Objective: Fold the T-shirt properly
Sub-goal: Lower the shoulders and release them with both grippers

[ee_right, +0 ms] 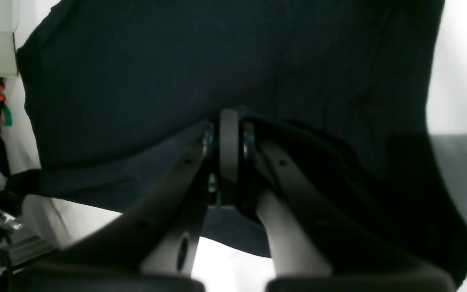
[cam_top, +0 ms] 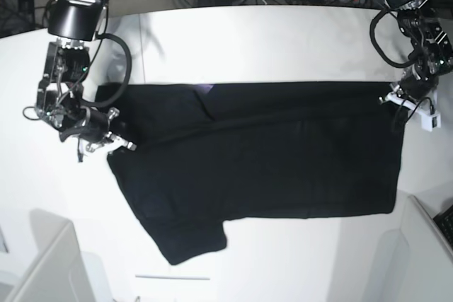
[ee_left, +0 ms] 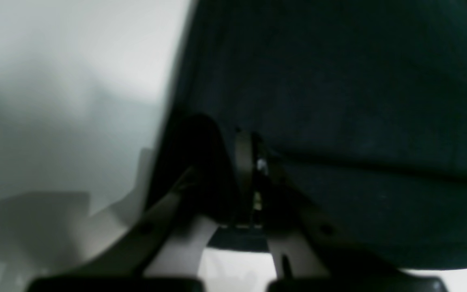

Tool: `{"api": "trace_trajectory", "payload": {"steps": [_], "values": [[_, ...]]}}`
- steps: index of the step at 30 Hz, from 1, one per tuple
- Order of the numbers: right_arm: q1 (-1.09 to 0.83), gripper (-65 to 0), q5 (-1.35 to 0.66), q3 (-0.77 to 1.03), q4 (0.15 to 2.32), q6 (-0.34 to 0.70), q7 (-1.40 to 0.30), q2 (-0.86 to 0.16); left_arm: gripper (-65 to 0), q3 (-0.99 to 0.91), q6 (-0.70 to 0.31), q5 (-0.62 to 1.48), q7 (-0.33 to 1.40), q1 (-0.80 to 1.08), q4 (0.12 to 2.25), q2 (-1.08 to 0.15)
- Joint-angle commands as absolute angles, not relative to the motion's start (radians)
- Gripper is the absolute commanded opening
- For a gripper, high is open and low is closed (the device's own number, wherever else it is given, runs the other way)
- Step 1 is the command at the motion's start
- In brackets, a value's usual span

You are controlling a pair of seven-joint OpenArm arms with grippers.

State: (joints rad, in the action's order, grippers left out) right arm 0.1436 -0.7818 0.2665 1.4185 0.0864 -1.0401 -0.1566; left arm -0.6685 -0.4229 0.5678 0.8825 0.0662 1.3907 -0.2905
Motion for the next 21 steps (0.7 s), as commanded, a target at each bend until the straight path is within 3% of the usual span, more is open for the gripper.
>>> {"api": "trace_trajectory", "payload": {"steps": [1, 9, 18, 21], "values": [[0.174, -65.0, -0.797, 0.271, 1.428, 0.091, -1.023, -0.166, -65.0, -0.673, -0.429, 0.579, 0.863, 0.051, 1.399, -0.318], [0.2, -65.0, -0.796, 0.271, 1.38, 0.091, -1.024, -0.165, -65.0, -0.673, -0.429, 0.578, 0.862, 0.021, 1.366, -0.32], [0.203, -65.0, -0.796, 0.271, 1.356, 0.085, -1.023, -0.165, -65.0, -0.676, -0.429, 0.438, 0.863, -0.013, 1.356, -0.317], [0.202, -44.0, -0.796, 0.271, 1.356, 0.085, -1.023, -0.165, -52.0, -0.68, -0.429, 0.438, 0.862, -0.021, 1.354, -0.317]]}}
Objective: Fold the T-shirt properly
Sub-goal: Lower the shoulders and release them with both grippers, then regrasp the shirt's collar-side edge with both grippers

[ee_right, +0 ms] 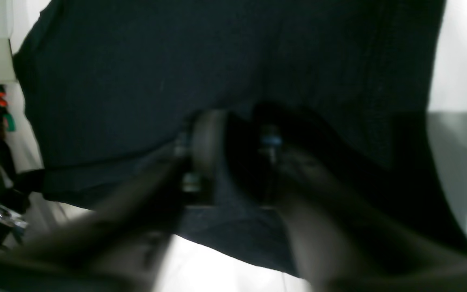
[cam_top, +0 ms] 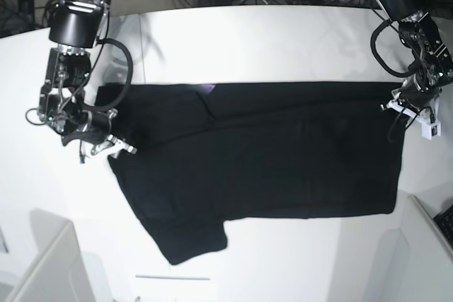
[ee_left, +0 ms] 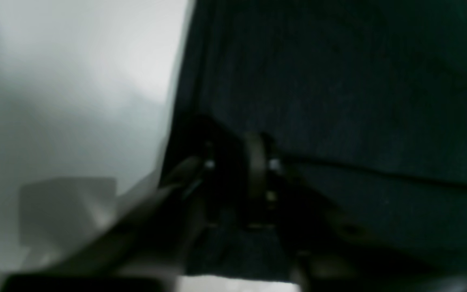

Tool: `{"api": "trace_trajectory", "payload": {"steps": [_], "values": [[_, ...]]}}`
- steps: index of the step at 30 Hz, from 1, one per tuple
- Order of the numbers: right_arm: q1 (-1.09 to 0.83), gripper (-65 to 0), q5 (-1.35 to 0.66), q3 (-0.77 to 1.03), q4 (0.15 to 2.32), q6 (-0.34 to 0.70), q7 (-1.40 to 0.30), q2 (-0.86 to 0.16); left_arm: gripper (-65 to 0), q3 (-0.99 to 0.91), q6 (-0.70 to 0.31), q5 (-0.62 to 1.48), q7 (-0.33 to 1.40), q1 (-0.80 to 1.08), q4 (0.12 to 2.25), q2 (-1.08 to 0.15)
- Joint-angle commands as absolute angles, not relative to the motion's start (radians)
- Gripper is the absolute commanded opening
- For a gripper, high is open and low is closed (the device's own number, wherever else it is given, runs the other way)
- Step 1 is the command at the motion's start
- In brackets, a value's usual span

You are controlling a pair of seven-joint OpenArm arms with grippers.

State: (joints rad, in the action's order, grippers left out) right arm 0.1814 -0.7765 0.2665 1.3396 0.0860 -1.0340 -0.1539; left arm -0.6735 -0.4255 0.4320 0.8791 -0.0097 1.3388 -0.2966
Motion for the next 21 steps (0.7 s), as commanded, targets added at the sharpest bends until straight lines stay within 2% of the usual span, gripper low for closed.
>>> {"api": "trace_trajectory", "payload": {"steps": [1, 3, 6, 11, 15, 21], "values": [[0.2, -37.1, -0.796, 0.272, 1.356, 0.085, -1.023, -0.165, -47.2, -0.68, -0.429, 0.438, 0.862, -0.021, 1.354, -0.317], [0.197, -29.3, -0.796, 0.277, 1.359, 0.085, -1.01, -0.165, -38.8, -0.68, -0.429, 0.44, 0.86, -0.038, 1.354, -0.317], [0.182, -29.0, -0.796, 0.277, 1.365, 0.084, -0.951, -0.17, -28.0, -0.68, -0.429, 0.438, 0.86, -0.071, 1.337, -0.317], [0.137, -29.0, -0.794, 0.278, 1.388, 0.084, -0.849, -0.183, -16.8, -0.682, -0.429, 0.438, 0.857, -0.153, 1.241, -0.32], [0.035, -29.0, -0.794, 0.28, 1.531, 0.077, -0.737, -0.188, -15.6, -0.684, -0.429, 0.443, 0.857, -0.2, 1.218, -0.32], [-0.139, -29.0, -0.794, 0.28, 1.765, -0.045, -0.601, -0.188, -15.3, -0.779, -0.429, 0.447, 0.858, -0.203, 1.29, -0.325]]}}
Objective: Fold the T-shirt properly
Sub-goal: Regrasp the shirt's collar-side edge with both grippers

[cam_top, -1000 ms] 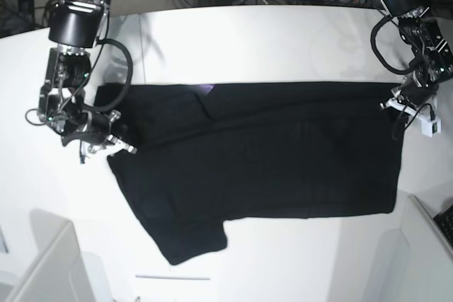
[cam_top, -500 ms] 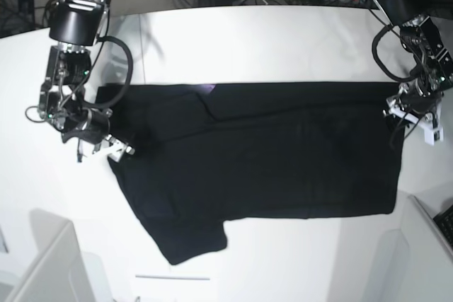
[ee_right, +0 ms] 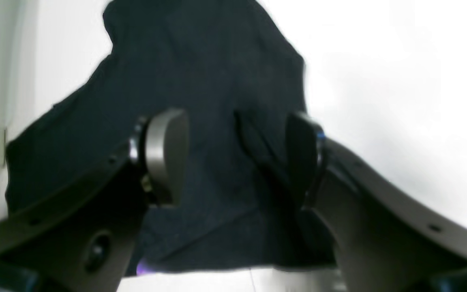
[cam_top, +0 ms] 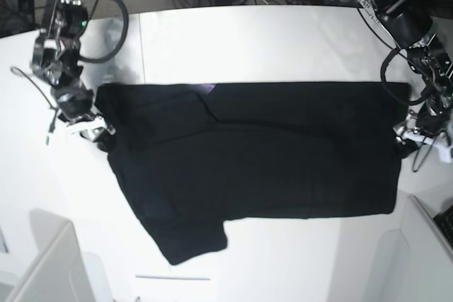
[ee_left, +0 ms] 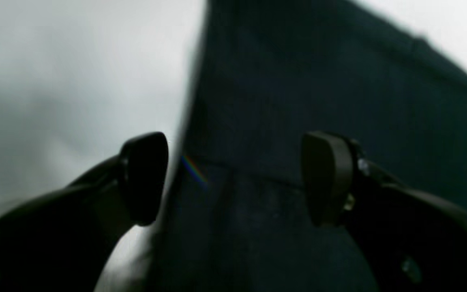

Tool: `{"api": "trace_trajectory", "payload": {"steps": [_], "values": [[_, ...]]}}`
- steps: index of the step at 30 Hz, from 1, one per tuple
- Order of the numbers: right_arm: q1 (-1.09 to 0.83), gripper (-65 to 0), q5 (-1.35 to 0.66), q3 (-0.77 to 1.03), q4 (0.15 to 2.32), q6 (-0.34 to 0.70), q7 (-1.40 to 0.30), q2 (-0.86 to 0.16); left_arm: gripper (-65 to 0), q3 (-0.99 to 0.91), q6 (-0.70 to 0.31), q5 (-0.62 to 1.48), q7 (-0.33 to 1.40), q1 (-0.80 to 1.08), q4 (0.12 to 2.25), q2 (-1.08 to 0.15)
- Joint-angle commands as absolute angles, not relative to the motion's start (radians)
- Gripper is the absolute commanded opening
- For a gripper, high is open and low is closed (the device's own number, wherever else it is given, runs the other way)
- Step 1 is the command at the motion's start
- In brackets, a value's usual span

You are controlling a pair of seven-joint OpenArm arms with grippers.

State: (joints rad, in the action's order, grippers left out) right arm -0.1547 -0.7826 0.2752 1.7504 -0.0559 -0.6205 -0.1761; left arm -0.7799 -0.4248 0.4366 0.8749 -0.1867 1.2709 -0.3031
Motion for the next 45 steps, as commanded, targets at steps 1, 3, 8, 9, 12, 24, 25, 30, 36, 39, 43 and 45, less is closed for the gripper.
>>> {"api": "trace_trajectory", "payload": {"steps": [1, 3, 8, 9, 12, 24, 25, 30, 36, 39, 43, 45], "values": [[-0.166, -29.0, -0.796, 0.28, 1.799, -0.056, -0.588, -0.188, -15.3, -0.802, -0.43, 0.447, 0.858, -0.197, 1.3, -0.325], [-0.229, -29.0, -0.799, 0.28, 1.863, -0.077, -0.568, -0.186, -15.5, -0.843, -0.433, 0.447, 0.863, -0.182, 1.333, -0.325], [-0.383, -28.8, -0.8, 0.282, 1.945, -0.099, -0.476, -0.128, -15.8, -0.949, -0.516, 0.524, 0.862, 0.027, 1.471, -0.32], [-0.409, -28.7, -0.8, 0.282, 1.948, -0.099, -0.456, -0.108, -15.8, -0.966, -0.539, 0.562, 0.86, 0.073, 1.48, -0.32], [-0.463, -28.4, -0.8, 0.282, 1.946, -0.099, -0.433, -0.047, -16.1, -1.018, -0.556, 0.687, 0.857, 0.191, 1.478, -0.32], [-0.549, -21.8, -0.802, 0.282, 1.902, -0.091, -0.432, 0.094, -16.1, -1.044, -0.561, 0.757, 0.855, 0.325, 1.475, -0.223], [-0.535, -21.8, -0.802, 0.282, 1.888, -0.091, -0.432, 0.096, -16.1, -1.043, -0.561, 0.759, 0.855, 0.318, 1.475, -0.214], [-0.461, -21.8, -0.802, 0.344, 1.785, -0.091, -0.43, 0.097, -16.3, -1.038, -0.558, 0.759, 0.855, 0.272, 1.446, -0.189], [-0.375, -21.8, -0.802, 0.403, 1.682, -0.091, -0.435, 0.088, -16.3, -1.038, -0.555, 0.751, 0.855, 0.196, 1.334, -0.189], [-0.351, -21.8, -0.8, 0.403, 1.666, -0.091, -0.435, 0.088, -16.3, -1.038, -0.555, 0.651, 0.855, 0.137, 1.3, -0.188], [-0.323, -22.1, -0.8, 0.401, 1.629, -0.091, -0.433, 0.088, -16.3, -1.04, -0.555, 0.562, 0.855, 0.073, 1.277, -0.177], [-0.312, -22.2, -0.797, 0.401, 1.601, -0.091, -0.433, 0.088, -16.3, -1.038, -0.555, 0.562, 0.855, 0.064, 1.277, -0.173]]}}
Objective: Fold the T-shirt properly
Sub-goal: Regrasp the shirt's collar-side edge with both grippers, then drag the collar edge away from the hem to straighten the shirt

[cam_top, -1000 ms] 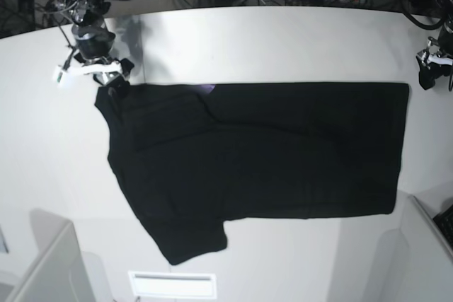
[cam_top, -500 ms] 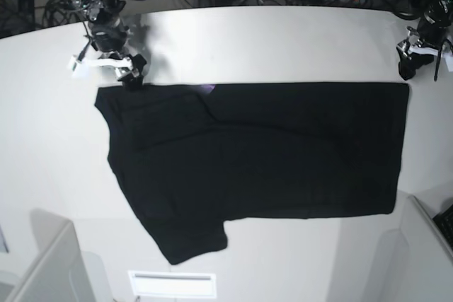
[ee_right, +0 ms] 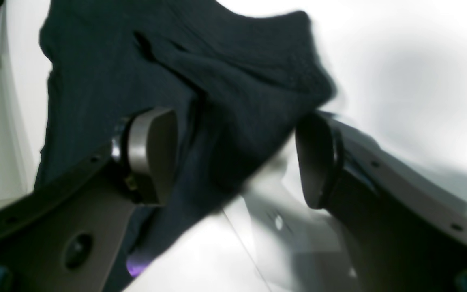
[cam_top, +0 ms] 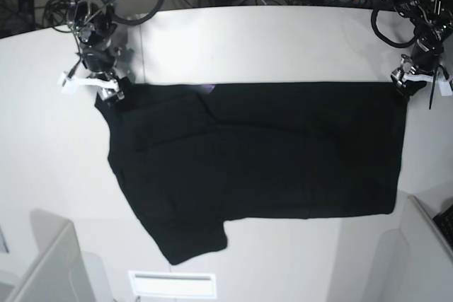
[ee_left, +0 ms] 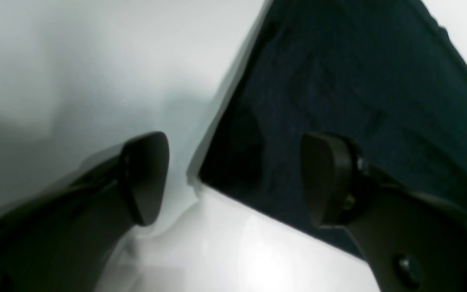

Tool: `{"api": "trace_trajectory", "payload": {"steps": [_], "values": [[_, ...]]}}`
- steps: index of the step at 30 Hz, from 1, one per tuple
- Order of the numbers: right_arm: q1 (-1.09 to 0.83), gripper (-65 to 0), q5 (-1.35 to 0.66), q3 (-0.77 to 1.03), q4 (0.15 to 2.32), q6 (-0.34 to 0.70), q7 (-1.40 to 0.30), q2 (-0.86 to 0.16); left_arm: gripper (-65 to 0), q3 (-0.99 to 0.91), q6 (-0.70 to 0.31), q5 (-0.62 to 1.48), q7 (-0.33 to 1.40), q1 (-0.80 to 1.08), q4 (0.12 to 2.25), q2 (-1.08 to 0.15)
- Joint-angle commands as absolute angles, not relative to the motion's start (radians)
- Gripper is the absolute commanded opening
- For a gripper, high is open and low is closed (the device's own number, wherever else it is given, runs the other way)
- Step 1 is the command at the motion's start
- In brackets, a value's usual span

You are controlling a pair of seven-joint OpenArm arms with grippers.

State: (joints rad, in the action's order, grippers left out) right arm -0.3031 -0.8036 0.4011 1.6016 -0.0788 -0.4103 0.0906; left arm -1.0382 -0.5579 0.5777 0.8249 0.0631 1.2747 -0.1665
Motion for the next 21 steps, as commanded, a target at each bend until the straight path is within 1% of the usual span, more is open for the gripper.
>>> {"api": "trace_trajectory", "payload": {"steps": [1, 7, 8, 9, 10, 13, 17, 18, 19, 21], "values": [[-0.308, -22.2, -0.797, 0.401, 1.592, -0.091, -0.433, 0.087, -16.3, -1.038, -0.555, 0.562, 0.855, 0.058, 1.277, -0.173], [-0.275, -22.4, -0.796, 0.401, 1.547, -0.091, -0.433, 0.085, -16.8, -1.038, -0.545, 0.561, 0.858, 0.025, 1.248, -0.17], [-0.275, -22.5, -0.796, 0.401, 1.543, -0.091, -0.433, 0.085, -18.6, -1.038, -0.533, 0.561, 0.858, 0.019, 1.222, -0.173], [-0.272, -23.1, -0.796, 0.401, 1.541, -0.091, -0.433, 0.085, -22.1, -1.038, -0.527, 0.561, 0.858, 0.015, 1.196, -0.174], [-0.271, -24.9, -0.794, 0.401, 1.54, -0.091, -0.433, 0.085, -27.0, -1.038, -0.527, 0.561, 0.858, 0.015, 1.175, -0.174], [-0.271, -32.7, -0.794, 0.401, 1.54, -0.091, -0.433, 0.085, -42.9, -1.038, -0.529, 0.561, 0.858, 0.013, 1.153, -0.174], [-0.271, -45.2, -0.794, 0.401, 1.54, -0.091, -0.433, 0.082, -59.4, -1.035, -0.529, 0.561, 0.858, 0.013, 1.153, -0.176], [-0.271, -48.6, -0.794, 0.4, 1.54, -0.091, -0.433, 0.068, -63.8, -1.018, -0.527, 0.561, 0.858, 0.015, 1.153, -0.177], [-0.271, -52.4, -0.794, 0.395, 1.54, -0.091, -0.433, 0.058, -65.0, -0.986, -0.527, 0.561, 0.858, 0.021, 1.153, -0.179], [-0.271, -61.7, -0.794, 0.401, 1.54, -0.091, -0.433, 0.053, -65.0, -0.941, -0.529, 0.561, 0.857, 0.028, 1.158, -0.191]]}}
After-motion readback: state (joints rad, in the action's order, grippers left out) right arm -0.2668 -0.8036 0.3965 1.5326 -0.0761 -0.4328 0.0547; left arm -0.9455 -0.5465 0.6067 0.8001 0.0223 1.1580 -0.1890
